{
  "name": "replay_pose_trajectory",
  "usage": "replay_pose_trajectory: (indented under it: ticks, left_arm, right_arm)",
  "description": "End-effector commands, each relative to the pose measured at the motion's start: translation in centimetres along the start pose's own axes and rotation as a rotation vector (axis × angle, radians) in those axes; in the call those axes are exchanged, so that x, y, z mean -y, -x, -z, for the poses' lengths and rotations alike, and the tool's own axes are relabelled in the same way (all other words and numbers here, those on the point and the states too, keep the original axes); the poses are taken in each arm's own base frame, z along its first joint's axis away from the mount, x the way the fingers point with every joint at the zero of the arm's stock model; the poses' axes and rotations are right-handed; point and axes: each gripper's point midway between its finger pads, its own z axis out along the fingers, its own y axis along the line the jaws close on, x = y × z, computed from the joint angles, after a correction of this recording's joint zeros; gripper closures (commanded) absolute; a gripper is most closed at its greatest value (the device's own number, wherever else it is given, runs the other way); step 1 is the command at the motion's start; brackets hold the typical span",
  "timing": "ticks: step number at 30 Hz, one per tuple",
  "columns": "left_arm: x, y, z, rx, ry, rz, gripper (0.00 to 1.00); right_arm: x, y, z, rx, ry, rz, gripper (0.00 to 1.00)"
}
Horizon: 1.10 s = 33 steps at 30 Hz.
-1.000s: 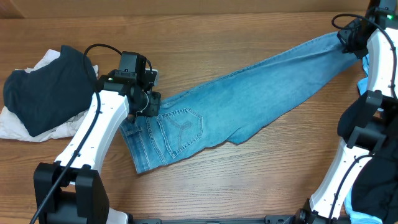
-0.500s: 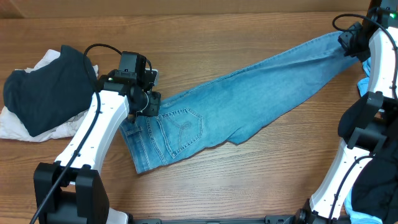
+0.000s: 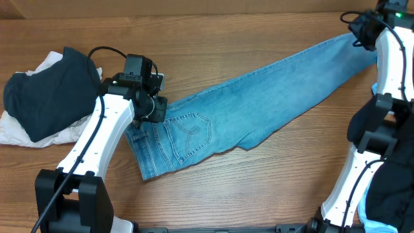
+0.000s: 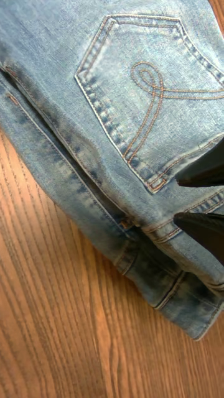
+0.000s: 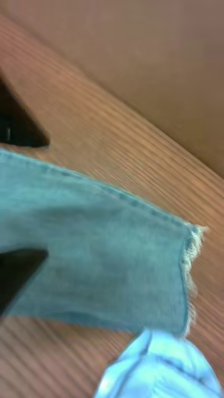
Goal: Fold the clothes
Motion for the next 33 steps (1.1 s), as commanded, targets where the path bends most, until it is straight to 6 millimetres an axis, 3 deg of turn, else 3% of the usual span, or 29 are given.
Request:
replay_pose_trajectory:
  ticks: [1, 3, 7, 10, 13, 16, 20, 21, 22, 24, 26, 28, 29, 31, 32, 33]
  left_arm:
    - [-0.1, 0.2, 0.1, -0.004, 0.004, -0.012, 0.82]
    - [-0.2, 0.2, 0.1, -0.004, 0.005, -0.012, 0.79]
    - [-0.1, 0.0, 0.1, -0.011, 0.003, -0.009, 0.45]
    - [0.2, -0.8, 0.1, -0.044, -0.016, 0.044, 0.36]
    - [0.7, -3.5, 0.4, -0.159, -0.031, 0.229, 0.32]
    - [-1.7, -7.3, 0.9, -0.280, 0.147, 0.534, 0.28]
    - [-3.7, -10.6, 0.3, -0.365, 0.228, 0.684, 0.17]
    - [-4.5, -11.7, -0.3, -0.382, 0.244, 0.711, 0.14]
    - [-5.2, -12.6, -1.3, -0.386, 0.248, 0.737, 0.00]
    - [-4.5, -11.7, -5.1, -0.297, 0.104, 0.681, 0.00]
    - [-3.2, -11.0, -6.8, -0.246, -0.005, 0.655, 0.00]
    - [-3.0, -10.9, -7.8, -0.215, -0.028, 0.649, 0.07]
    - [-3.1, -11.0, -8.4, -0.200, -0.029, 0.639, 0.20]
    - [-3.7, -10.3, -8.9, -0.160, -0.028, 0.551, 0.75]
    - [-4.6, -9.8, -8.7, -0.140, -0.002, 0.552, 0.90]
    - [-5.6, -9.2, -8.4, -0.121, 0.020, 0.571, 0.96]
  right_arm:
    - [-0.1, -0.5, -0.4, -0.011, -0.017, 0.005, 0.32]
    - [1.0, -1.0, 0.1, -0.058, -0.031, 0.011, 0.30]
    - [3.8, -5.0, 1.4, -0.322, -0.003, -0.021, 0.29]
    - [3.8, -6.2, 2.1, -0.406, 0.070, 0.052, 0.28]
    - [4.1, -7.2, 2.8, -0.476, 0.112, 0.055, 0.26]
    - [3.6, -8.3, 3.6, -0.540, 0.173, 0.064, 0.26]
    - [3.6, -9.2, 4.2, -0.583, 0.191, 0.081, 0.26]
    - [3.7, -9.4, 4.3, -0.596, 0.185, 0.079, 0.26]
    - [3.8, -9.5, 4.4, -0.600, 0.183, 0.078, 0.26]
    - [3.8, -9.6, 4.4, -0.606, 0.180, 0.077, 0.26]
    - [3.9, -9.8, 4.5, -0.615, 0.176, 0.075, 0.26]
    - [4.0, -10.0, 4.7, -0.623, 0.172, 0.076, 0.26]
    - [4.2, -10.1, 4.8, -0.631, 0.168, 0.073, 0.26]
    - [4.4, -10.5, 5.0, -0.648, 0.165, 0.089, 0.26]
    - [4.5, -10.6, 5.1, -0.656, 0.161, 0.089, 0.26]
    - [4.6, -10.7, 5.2, -0.660, 0.159, 0.088, 0.26]
